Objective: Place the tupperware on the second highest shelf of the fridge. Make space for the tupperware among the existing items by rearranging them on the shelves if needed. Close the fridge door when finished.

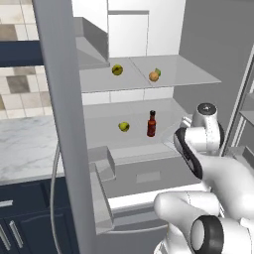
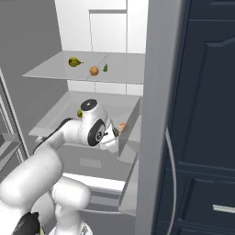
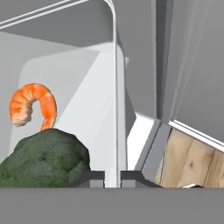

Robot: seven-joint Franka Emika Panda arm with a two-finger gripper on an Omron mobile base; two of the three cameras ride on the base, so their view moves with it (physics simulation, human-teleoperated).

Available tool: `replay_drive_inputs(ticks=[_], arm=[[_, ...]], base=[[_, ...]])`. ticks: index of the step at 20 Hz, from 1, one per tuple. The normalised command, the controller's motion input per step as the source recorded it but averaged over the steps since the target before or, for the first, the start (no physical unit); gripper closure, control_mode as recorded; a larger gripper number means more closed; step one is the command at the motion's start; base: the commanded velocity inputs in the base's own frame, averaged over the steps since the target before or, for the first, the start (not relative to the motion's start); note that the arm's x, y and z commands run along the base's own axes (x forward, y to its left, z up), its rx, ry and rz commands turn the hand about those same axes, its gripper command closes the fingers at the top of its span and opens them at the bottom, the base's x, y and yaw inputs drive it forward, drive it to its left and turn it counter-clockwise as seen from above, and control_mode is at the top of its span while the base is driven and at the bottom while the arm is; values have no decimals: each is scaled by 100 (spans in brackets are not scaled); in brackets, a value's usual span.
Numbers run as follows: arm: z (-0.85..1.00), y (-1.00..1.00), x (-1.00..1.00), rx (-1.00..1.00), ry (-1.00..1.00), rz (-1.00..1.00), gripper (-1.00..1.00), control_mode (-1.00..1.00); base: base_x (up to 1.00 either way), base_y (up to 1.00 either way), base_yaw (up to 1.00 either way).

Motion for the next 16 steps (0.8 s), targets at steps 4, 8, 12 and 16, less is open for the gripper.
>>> replay_drive_inputs(ticks=[4,8,12,16], arm=[[-21,-23,44,0,0,-6,100,-100],[-18,-15,48,0,0,-5,100,-100],[-12,-13,54,0,0,-4,100,-100],[-11,-18,54,0,0,-3,100,-100]], base=[[0,0,0],[0,0,0],[0,0,0],[0,0,0]])
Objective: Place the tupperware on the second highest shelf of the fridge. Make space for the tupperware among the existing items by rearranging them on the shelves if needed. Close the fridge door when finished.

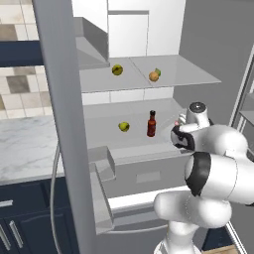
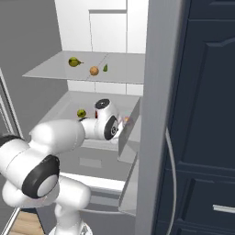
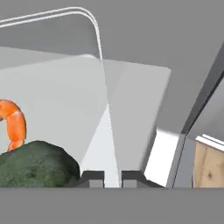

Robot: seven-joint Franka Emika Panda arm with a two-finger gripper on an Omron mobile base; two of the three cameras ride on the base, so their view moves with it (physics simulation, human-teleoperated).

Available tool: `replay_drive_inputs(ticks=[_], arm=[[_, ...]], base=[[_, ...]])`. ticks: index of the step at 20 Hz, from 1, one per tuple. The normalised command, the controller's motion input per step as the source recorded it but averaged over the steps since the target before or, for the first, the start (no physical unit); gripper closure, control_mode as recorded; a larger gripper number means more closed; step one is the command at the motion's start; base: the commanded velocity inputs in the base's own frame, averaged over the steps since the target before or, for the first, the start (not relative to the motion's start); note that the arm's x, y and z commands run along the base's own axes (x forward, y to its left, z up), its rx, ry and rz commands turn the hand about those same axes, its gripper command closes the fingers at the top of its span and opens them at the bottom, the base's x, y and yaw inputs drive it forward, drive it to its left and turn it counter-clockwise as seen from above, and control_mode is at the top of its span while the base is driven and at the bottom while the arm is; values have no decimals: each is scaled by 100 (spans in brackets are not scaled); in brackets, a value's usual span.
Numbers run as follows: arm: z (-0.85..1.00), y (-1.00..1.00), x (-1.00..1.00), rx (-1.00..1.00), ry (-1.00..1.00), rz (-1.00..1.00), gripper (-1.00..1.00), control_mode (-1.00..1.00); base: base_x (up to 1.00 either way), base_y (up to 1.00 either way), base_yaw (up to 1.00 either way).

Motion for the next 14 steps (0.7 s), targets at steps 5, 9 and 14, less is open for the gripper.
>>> replay_drive_inputs(ticks=[5,9,14], arm=[[-10,-16,55,1,0,-1,100,-100],[-13,-14,59,2,0,0,100,-100],[-12,-11,61,1,-2,0,100,-100]], base=[[0,0,0],[0,0,0],[0,0,0]])
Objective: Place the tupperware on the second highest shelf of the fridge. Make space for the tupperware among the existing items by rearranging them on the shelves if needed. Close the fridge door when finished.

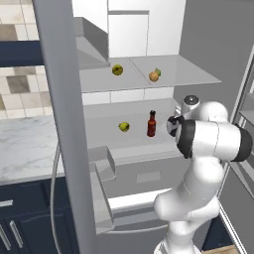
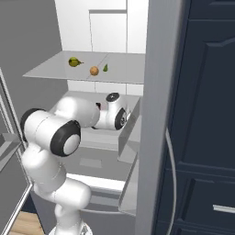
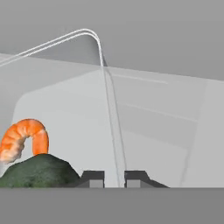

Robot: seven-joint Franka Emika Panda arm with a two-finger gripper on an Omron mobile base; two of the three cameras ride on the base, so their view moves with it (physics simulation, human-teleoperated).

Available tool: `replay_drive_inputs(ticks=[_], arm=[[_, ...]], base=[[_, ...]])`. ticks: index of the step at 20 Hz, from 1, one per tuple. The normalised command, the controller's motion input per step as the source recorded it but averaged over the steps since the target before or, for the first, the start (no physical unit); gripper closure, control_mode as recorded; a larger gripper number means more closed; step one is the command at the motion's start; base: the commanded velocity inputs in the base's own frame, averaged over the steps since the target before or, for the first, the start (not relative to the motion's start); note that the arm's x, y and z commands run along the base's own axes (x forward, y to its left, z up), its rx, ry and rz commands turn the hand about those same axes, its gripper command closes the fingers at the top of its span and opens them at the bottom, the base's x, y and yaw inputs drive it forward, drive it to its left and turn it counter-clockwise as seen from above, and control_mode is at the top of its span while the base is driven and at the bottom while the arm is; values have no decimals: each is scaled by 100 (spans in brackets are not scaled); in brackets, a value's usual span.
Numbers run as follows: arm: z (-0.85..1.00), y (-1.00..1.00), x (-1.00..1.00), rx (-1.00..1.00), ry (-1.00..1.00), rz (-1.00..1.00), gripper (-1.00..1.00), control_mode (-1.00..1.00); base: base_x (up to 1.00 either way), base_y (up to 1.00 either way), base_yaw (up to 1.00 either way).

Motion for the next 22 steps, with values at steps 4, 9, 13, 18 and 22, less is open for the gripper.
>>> replay_drive_inputs(ticks=[4,9,13,18,22], arm=[[-15,-1,51,0,-6,0,-100,-100],[-7,0,4,0,-19,0,-100,-100],[7,0,-23,0,-23,0,-100,-100],[62,0,-51,0,-15,3,-100,-100],[100,8,-65,-1,-7,9,-100,-100]], base=[[0,0,0],[0,0,0],[0,0,0],[0,0,0],[0,0,0]])
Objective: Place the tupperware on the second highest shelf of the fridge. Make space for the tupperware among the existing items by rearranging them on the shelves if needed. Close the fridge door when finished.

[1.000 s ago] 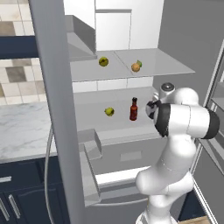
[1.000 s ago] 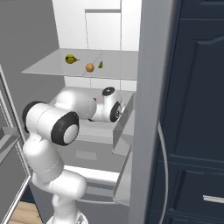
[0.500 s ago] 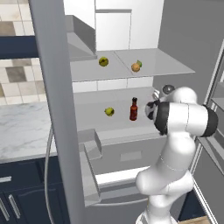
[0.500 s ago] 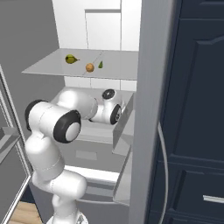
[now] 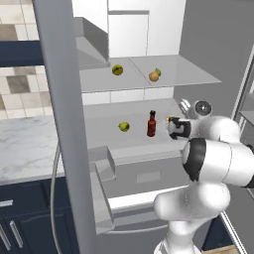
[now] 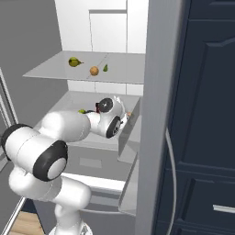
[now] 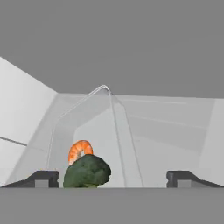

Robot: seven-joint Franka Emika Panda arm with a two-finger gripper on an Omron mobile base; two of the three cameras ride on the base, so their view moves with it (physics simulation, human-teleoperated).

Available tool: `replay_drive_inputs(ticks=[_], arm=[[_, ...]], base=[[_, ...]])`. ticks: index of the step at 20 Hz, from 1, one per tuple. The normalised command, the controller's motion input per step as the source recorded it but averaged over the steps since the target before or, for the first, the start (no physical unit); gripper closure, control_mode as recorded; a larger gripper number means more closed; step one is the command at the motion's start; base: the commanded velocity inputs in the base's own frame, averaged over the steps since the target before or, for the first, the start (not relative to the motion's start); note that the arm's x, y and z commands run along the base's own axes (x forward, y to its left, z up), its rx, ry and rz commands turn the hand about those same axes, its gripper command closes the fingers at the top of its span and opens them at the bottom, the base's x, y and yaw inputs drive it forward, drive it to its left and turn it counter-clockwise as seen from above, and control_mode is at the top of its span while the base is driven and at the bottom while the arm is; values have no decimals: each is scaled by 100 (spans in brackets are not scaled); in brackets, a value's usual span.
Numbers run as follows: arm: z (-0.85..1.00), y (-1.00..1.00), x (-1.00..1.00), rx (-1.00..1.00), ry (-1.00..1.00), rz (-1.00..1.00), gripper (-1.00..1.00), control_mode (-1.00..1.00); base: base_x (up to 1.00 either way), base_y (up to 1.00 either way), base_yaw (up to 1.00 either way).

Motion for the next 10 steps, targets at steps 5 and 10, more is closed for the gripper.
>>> replay_drive_inputs(ticks=[5,10], arm=[[62,47,-88,-13,1,18,-100,-100],[29,65,-97,-16,9,30,-100,-100]], base=[[0,0,0],[0,0,0]])
